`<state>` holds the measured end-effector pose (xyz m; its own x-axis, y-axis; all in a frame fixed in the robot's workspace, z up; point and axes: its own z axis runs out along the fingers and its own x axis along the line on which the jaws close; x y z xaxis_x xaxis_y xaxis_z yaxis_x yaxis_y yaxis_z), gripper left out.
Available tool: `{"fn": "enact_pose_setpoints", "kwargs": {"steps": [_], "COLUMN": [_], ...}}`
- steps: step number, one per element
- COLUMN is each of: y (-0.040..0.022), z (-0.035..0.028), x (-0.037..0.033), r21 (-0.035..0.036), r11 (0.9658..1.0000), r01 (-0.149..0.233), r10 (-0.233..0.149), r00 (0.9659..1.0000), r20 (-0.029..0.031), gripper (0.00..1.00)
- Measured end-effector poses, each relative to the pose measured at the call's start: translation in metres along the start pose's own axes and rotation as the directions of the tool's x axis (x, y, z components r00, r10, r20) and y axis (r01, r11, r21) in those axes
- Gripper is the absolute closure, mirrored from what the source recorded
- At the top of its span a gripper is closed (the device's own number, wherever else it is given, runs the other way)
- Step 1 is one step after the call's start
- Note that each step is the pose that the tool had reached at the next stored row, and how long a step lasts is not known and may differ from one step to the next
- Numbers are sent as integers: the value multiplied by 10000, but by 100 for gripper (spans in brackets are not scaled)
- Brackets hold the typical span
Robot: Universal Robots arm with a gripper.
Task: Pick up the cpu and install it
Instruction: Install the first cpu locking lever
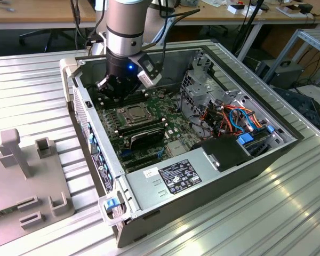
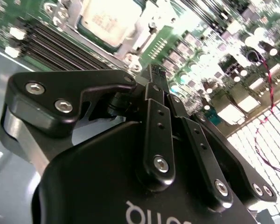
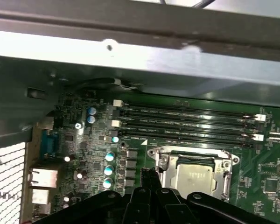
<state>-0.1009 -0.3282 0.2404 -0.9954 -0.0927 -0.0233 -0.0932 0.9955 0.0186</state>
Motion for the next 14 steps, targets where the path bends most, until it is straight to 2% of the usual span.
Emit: {"fn": "enact_pose_setpoints", "kwargs": {"steps": [2,5,9,14], "y": [3,3,5,18], "z": [0,-4,-51,-85], "x": [28,33,32,31], "r21": [-1,1,2,6], "r11": [10000,10000,10000,10000], "r01": [-1,1,0,0], "r10": [1,-1,0,0], "r00": [10000,10000,10000,10000], "r20": [2,0,9,65], "gripper": [89,89,89,89]}}
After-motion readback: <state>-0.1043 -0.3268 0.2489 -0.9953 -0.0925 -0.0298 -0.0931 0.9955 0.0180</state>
